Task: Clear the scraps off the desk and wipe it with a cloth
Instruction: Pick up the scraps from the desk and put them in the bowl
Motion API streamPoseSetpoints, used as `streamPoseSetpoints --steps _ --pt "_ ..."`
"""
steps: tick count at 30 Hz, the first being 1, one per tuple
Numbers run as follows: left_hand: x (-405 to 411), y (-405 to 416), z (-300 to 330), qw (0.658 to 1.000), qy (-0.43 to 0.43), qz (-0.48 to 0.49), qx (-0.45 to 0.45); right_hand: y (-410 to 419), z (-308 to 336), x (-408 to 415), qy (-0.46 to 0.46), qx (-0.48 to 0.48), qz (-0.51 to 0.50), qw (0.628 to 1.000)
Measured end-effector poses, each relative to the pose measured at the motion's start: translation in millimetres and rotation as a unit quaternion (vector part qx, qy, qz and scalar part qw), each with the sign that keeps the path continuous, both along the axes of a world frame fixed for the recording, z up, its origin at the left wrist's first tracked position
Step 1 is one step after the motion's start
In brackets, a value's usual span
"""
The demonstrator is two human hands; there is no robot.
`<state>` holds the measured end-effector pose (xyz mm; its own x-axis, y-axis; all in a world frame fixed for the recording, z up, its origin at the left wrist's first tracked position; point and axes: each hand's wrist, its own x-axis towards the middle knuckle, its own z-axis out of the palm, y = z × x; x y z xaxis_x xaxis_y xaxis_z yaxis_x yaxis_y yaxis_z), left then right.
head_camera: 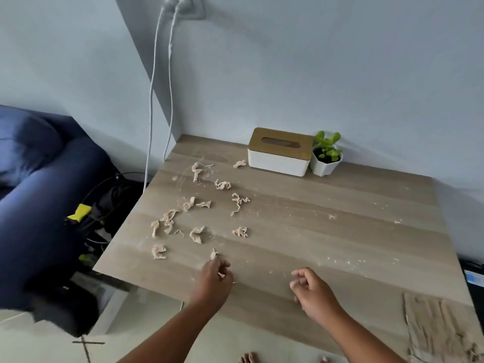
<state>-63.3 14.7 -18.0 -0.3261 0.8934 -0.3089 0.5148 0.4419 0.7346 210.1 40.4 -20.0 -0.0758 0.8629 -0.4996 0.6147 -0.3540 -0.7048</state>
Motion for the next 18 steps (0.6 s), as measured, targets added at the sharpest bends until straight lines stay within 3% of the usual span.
streamPoseSetpoints --steps 6,12,18 --pt "-41.5 9.0 -4.9 0.991 0.135 -0.006 -0.002 22.2 4.2 -39.7 -0.045 0.032 0.107 0.993" --pt "-45.8 23.9 -10.5 0.981 0.173 -0.086 -0.029 60.7 0.5 -67.7 -0.056 0.049 0.143 0.987" --pt "-46.7 33.5 -19.4 0.977 0.178 -0.107 -0.04 103.8 -2.0 -98.9 -0.083 0.065 0.204 0.973"
